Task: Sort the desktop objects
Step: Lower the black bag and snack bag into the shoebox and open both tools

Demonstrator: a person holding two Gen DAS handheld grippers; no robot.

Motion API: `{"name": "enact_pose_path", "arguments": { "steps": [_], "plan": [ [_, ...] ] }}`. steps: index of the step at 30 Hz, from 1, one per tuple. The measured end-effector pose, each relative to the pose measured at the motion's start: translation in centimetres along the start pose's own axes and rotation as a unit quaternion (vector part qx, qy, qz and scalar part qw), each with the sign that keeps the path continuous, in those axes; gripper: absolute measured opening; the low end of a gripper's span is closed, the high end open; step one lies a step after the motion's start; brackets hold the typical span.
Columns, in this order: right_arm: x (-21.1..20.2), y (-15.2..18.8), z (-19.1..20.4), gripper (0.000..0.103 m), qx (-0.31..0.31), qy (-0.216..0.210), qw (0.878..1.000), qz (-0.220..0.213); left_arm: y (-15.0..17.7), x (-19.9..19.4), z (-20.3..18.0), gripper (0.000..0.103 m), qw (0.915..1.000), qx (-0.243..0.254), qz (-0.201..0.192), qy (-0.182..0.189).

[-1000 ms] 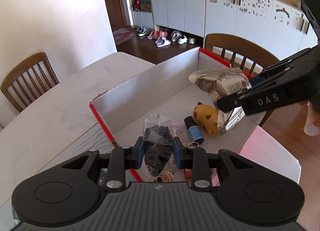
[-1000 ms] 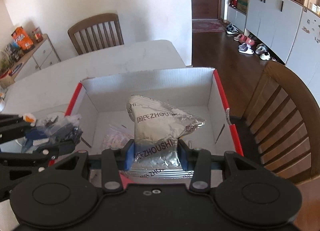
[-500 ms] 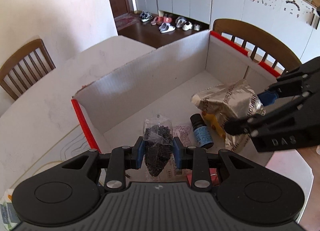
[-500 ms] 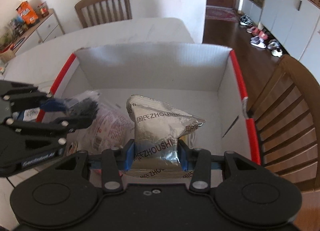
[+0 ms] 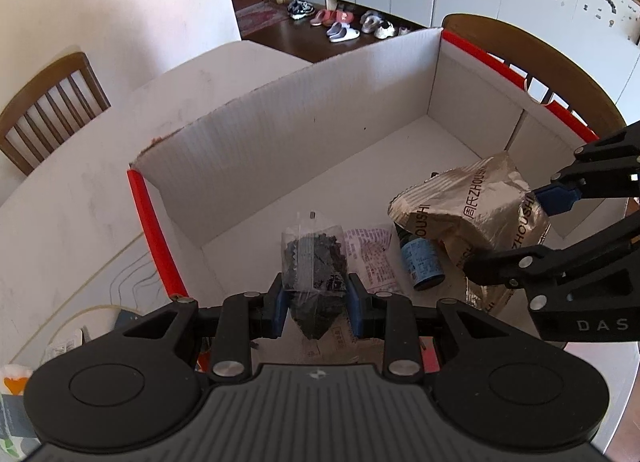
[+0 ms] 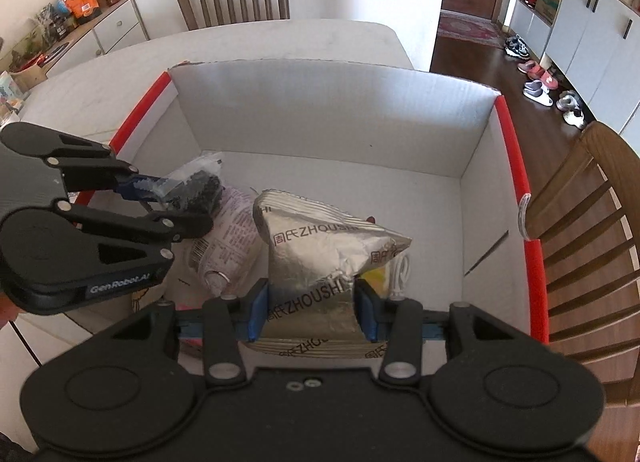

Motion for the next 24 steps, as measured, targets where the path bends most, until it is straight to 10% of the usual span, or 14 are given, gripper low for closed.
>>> {"name": "enact_pose_path", "arguments": {
  "steps": [10, 17, 24],
  "plan": [
    [-0.6, 0.2, -0.5, 0.053, 0.002, -0.009, 1.0, -0.005, 0.1, -0.2, 0.1, 0.032, 1.0, -0.006, 0.001, -0.006],
    [-1.7, 0.6, -0.9, 0.065, 0.006, -0.011, 1.0, -0.018, 0.6, -1.4, -0.7, 0.07, 0.9998, 0.001, -0.012, 0.013],
    [-3.2, 0.8, -1.4, 0.069, 0.01, -0.022, 0.999, -0.031, 1.1, -2.7, -0.9, 0.072, 0.9995, -0.01, -0.024, 0.016]
  ]
}}
Point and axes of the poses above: each gripper's, at about its wrist camera, not at the fingertips, and x roughly the way its jaws point, z to its left, y to its underside, the point moved 1 cm from there along x, roughly the way its jaws point, and after that the axes turned 10 degrees about -x, right-handed, at the moved point
